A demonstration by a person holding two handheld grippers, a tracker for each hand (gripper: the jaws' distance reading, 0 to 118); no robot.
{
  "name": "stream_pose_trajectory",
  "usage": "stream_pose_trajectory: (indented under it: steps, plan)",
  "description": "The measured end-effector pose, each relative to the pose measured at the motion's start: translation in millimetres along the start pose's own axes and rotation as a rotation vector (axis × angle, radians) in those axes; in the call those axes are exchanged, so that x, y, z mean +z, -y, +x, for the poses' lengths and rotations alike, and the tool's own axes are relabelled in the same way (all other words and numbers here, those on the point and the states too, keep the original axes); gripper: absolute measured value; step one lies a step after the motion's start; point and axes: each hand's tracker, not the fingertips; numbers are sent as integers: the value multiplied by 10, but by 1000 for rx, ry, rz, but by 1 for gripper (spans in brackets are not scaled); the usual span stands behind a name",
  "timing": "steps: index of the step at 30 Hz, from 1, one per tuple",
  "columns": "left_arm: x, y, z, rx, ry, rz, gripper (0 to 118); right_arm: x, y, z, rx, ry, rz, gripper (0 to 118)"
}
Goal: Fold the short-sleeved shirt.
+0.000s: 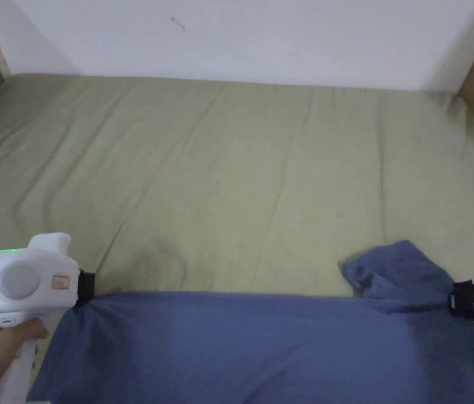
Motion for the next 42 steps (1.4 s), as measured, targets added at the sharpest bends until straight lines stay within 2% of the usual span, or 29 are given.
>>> stream_pose_trajectory:
  steps: [4,10,14,19,20,21,22,23,25,26,27,29,31,36,37,38,39,40,42]
  plan:
    - [303,-3,36,-37,18,43,8,443,29,25,-6,-14,113,5]
    - [985,166,-7,-80,63,132,8,1056,297,187,4,-23,156,5]
    - [1459,436,-104,-87,77,178,8,1489,656,330,-8,-55,179,5]
    - [1897,1063,-180,-76,89,173,8,1882,1421,483,-17,-46,159,5]
    - [1926,1221,-200,-68,87,155,8,1930,1620,501,-13,-32,155,5]
    - [1942,1389,-218,-70,69,133,8,1955,1823,518,-2,32,136,5]
    - [1948,1553,-251,-74,34,112,8,1958,2013,558,8,56,111,5]
    - [1930,1712,-289,-59,17,87,8,1938,2194,599,-9,67,86,5]
    - [1874,2030,-341,-1,55,50,8,1826,2510,709,-107,-3,26,5]
    - [1827,2141,-329,-6,66,26,8,1778,2622,711,-111,-40,16,5]
    - [1773,2248,-291,-16,42,-6,8,1734,2722,694,-121,-9,22,5]
    - [1678,2412,-275,-3,30,-19,8,1692,2773,656,-120,-36,4,5]
    - [1593,2476,-320,62,49,-32,8,1698,2773,604,-148,-55,18,5]
    - [1660,2377,-359,129,49,48,8,1782,2587,509,-120,-64,55,5]
    - [1701,2353,-370,150,57,54,14,1810,2554,487,-117,-66,62,5]
    - [1757,2336,-387,161,55,65,52,1847,2529,450,-104,-72,75,5]
    - [1797,2321,-407,167,61,76,97,1901,2514,427,-69,-95,110,6]
    - [1833,2325,-421,172,63,76,118,1936,2500,373,-43,-108,132,14]
    - [2012,2413,-451,208,93,151,118,1977,2467,244,-9,-114,134,89]
